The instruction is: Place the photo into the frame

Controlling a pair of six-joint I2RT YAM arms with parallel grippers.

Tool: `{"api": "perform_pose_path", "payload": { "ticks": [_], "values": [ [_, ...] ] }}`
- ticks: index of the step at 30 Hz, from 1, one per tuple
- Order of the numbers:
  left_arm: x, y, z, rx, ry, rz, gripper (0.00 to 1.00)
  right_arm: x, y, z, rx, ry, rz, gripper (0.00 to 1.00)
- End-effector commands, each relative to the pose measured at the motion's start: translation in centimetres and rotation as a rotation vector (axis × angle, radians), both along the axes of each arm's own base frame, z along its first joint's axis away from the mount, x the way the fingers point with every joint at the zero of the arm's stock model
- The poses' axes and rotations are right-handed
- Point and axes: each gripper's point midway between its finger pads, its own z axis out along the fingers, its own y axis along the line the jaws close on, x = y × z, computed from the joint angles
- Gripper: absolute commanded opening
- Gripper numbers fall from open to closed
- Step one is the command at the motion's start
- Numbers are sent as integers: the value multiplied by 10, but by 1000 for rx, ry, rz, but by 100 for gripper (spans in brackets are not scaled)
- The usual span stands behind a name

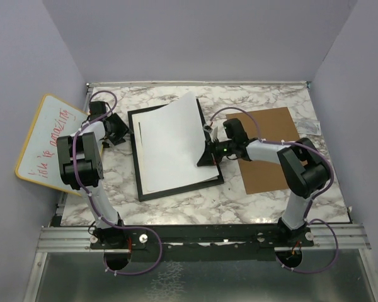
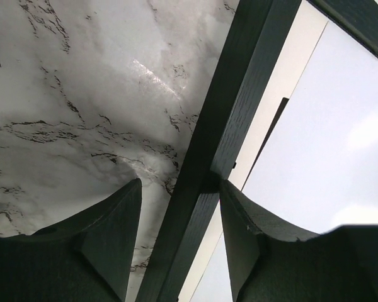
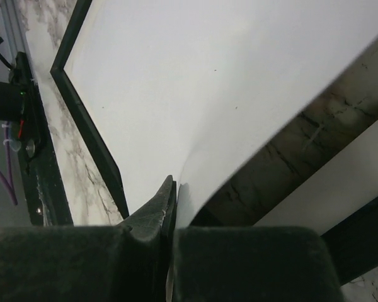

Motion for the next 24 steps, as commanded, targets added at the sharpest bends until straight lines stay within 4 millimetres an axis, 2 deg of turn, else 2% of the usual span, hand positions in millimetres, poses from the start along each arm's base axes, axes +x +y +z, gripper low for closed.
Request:
{"api": "perform_pose_path", "payload": {
  "ticks": [1, 6, 10, 15, 24],
  "values": [
    [-8, -3, -21, -11, 59, -21, 54, 3, 6, 27, 56, -200, 20, 1],
    [-9, -3, -23, -14, 66, -19, 54, 2, 4, 43, 94, -290, -12, 1],
    [-9, -3, -22, -14, 64, -19, 54, 0, 6, 43, 103, -289, -3, 1],
    [-9, 0, -21, 1, 64, -11, 54, 5, 12, 32, 89, -223, -1, 1],
    [-12, 10, -18, 57, 73, 28, 45, 20, 13, 4, 18, -76, -127, 1]
  ]
}}
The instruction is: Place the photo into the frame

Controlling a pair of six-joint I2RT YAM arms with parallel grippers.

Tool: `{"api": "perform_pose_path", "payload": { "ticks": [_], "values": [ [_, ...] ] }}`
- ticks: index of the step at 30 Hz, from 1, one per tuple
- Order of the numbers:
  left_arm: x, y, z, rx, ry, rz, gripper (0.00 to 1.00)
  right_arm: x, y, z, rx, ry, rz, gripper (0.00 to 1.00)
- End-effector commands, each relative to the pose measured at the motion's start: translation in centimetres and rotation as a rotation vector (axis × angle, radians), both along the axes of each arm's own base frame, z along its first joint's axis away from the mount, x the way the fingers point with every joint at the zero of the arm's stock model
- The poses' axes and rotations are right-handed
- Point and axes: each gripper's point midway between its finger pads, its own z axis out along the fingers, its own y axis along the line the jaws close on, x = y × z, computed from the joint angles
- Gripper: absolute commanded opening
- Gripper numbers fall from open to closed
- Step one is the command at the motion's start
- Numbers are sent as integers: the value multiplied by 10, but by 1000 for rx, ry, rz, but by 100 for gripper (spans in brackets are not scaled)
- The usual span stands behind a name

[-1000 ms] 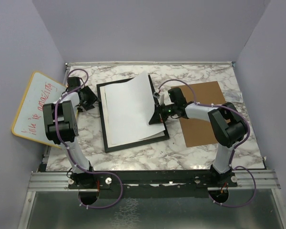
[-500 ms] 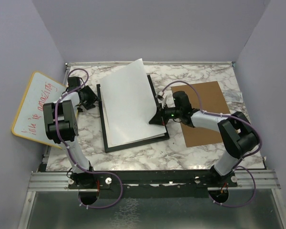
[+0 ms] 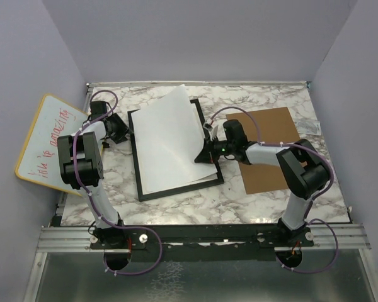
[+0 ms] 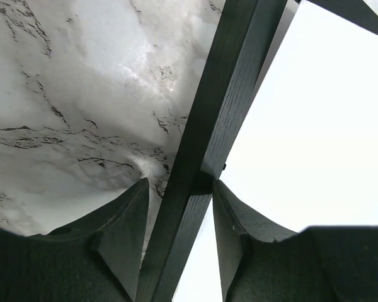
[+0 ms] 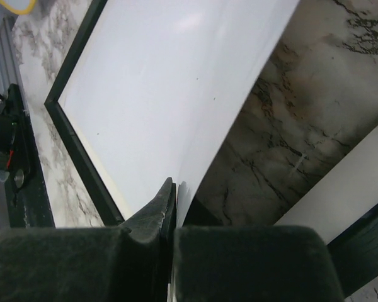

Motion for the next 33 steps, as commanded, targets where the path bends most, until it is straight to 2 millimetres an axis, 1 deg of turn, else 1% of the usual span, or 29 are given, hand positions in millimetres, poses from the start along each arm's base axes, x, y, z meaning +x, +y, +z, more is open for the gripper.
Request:
{"api": "perform_pose_path", "payload": {
  "ticks": [1, 5, 11, 14, 19, 25, 29, 33],
  "values": [
    [-15, 11, -17, 58, 83, 29, 45, 10, 1, -10, -38, 61, -88, 1],
    [-13, 8, -18, 44, 84, 21, 45, 8, -2, -20, -78, 135, -108, 1],
    [-12, 8, -18, 43, 84, 22, 45, 0, -2, -31, -116, 230, -87, 1],
    [-11, 9, -17, 48, 81, 27, 45, 2, 0, -34, -132, 258, -90, 1],
    [-9, 10, -12, 51, 68, 30, 45, 7, 5, -32, -127, 296, -99, 1],
    [-8, 9, -9, 43, 63, 31, 45, 7, 12, -27, -82, 350, -121, 3],
    [-7, 9, -8, 40, 62, 36, 45, 6, 9, -26, -91, 348, -133, 4],
    [-4, 11, -1, 48, 45, 47, 47, -1, 1, -27, -126, 340, -133, 5]
  ]
}}
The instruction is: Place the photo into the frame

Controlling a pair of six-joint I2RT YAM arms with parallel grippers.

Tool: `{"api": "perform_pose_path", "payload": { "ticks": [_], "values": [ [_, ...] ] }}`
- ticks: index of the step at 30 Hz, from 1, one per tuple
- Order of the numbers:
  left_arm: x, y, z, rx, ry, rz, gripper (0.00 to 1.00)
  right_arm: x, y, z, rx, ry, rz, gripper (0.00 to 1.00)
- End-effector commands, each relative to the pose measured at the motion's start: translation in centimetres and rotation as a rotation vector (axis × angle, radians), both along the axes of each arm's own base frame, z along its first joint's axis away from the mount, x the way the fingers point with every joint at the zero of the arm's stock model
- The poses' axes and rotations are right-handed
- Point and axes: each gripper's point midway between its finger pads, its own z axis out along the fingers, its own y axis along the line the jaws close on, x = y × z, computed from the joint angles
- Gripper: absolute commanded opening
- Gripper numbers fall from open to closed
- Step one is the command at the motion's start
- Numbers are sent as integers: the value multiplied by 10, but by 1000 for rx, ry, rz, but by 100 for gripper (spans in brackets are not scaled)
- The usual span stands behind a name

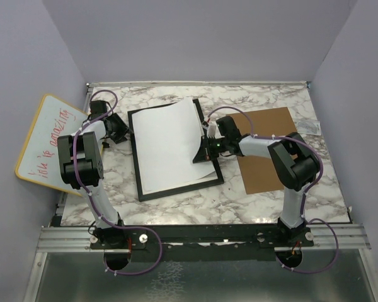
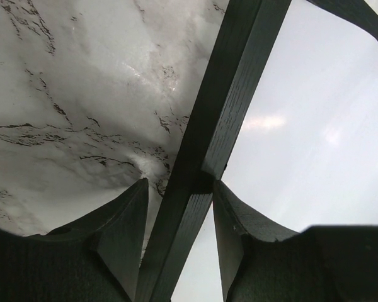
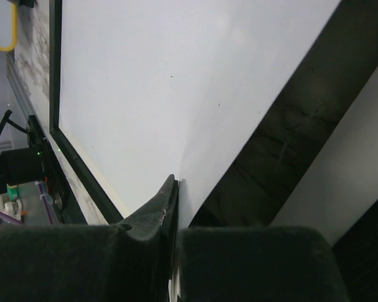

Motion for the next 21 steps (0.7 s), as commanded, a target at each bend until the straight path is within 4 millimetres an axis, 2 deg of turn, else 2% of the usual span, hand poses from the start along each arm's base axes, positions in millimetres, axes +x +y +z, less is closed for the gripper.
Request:
{"api": "perform_pose_path", "payload": {
  "ticks": [1, 3, 9, 15, 21],
  "values": [
    [-3, 11, 0, 53, 31, 41, 48, -9, -6, -1, -36, 0, 10, 4],
    [-1, 14, 7, 61, 14, 46, 51, -12, -10, -4, -63, 13, 15, 5],
    [6, 10, 33, 51, -62, 30, 70, -15, -10, -2, -69, 44, 19, 6],
    [8, 5, 46, 21, -104, 25, 73, -17, -8, 1, -54, 71, 18, 7],
    [4, -8, 34, -41, -91, -8, 73, -16, 0, 6, -32, 109, -12, 10]
  ]
}}
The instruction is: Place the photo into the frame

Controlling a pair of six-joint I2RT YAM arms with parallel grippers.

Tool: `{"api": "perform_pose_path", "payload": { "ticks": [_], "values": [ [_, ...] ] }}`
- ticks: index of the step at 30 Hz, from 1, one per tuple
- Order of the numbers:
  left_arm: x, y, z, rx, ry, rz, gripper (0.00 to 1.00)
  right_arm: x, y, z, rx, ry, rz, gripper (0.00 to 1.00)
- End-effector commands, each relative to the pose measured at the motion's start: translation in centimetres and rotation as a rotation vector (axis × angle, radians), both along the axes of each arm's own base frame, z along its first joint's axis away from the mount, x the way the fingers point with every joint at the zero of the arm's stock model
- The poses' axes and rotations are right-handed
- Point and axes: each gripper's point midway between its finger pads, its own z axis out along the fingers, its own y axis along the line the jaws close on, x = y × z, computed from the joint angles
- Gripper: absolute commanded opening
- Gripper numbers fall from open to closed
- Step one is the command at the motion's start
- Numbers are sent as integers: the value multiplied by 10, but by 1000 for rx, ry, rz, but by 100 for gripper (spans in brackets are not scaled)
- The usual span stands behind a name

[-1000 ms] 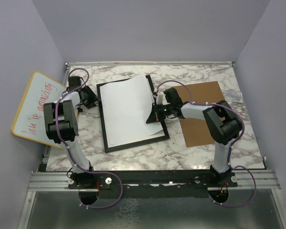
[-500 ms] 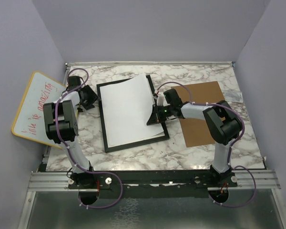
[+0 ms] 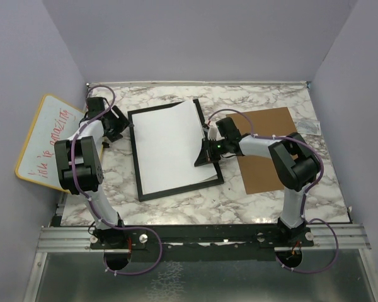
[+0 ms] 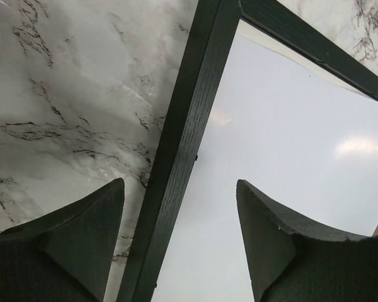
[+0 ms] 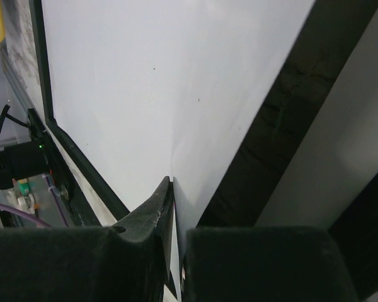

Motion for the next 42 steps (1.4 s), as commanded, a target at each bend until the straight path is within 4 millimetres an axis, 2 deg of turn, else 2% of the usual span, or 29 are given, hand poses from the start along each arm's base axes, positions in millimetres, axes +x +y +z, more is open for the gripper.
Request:
{"api": "perform_pose_path", "payload": {
  "ticks": [1, 6, 11, 13, 19, 24, 27, 30, 42],
  "values": [
    [-3, -10, -1, -53, -13, -27, 73, -4, 9, 12, 16, 31, -9, 10],
    [-8, -13, -9, -67, 3, -37, 74, -12, 17, 5, 1, 51, 1, 11],
    [-9, -13, -9, -65, 1, -37, 75, -7, 14, 2, -40, 36, -40, 16],
    [-8, -13, -8, -65, -1, -38, 75, -3, 10, 2, -71, 19, -59, 23],
    [-8, -14, -4, -65, -8, -47, 78, 11, -5, 13, -160, -47, -133, 56],
    [-9, -11, 2, -46, -4, -53, 80, 11, -14, 26, -197, -59, -173, 69],
    [-10, -10, 7, -31, -5, -54, 81, 6, -21, 30, -216, -49, -197, 71],
    [-10, -9, 13, -20, -11, -59, 81, 8, -38, 29, -297, -71, -260, 73],
    [-16, -8, 31, 3, -34, -80, 82, 53, -104, 66, -496, -289, -574, 71]
  ]
}}
